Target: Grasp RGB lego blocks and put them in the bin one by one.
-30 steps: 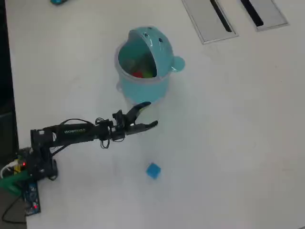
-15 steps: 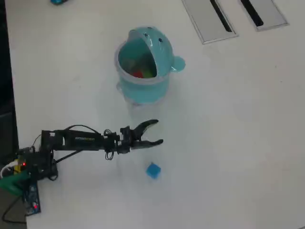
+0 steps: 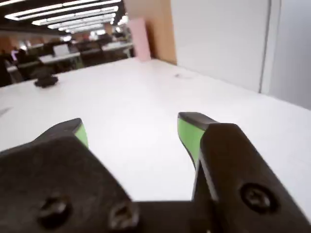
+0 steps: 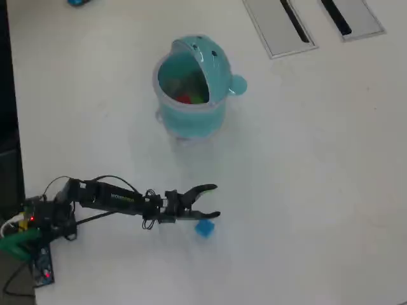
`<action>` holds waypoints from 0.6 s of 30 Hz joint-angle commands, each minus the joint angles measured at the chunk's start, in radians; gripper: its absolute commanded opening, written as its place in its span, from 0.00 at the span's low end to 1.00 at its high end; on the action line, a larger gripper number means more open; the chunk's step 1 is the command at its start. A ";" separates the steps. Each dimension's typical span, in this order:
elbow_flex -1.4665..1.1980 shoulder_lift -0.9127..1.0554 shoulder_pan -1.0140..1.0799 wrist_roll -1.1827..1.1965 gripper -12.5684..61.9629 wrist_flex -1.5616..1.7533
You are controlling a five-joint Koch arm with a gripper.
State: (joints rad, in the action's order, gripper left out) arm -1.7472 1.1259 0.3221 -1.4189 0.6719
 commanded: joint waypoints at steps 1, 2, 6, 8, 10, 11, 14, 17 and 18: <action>0.012 0.020 0.014 -0.035 0.62 0.069; 0.000 0.021 0.018 -0.038 0.62 0.067; -0.075 0.049 0.025 -0.043 0.63 0.064; -0.117 0.064 0.026 -0.057 0.63 0.066; -0.147 0.077 0.028 -0.072 0.63 0.066; -0.163 0.083 0.026 -0.078 0.63 0.064; -0.198 0.092 0.026 -0.112 0.63 0.064; -0.221 0.098 0.025 -0.137 0.62 0.061; -0.225 0.098 0.025 -0.141 0.62 0.055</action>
State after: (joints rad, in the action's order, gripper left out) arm -1.9942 1.1704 0.3467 -1.5370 0.6719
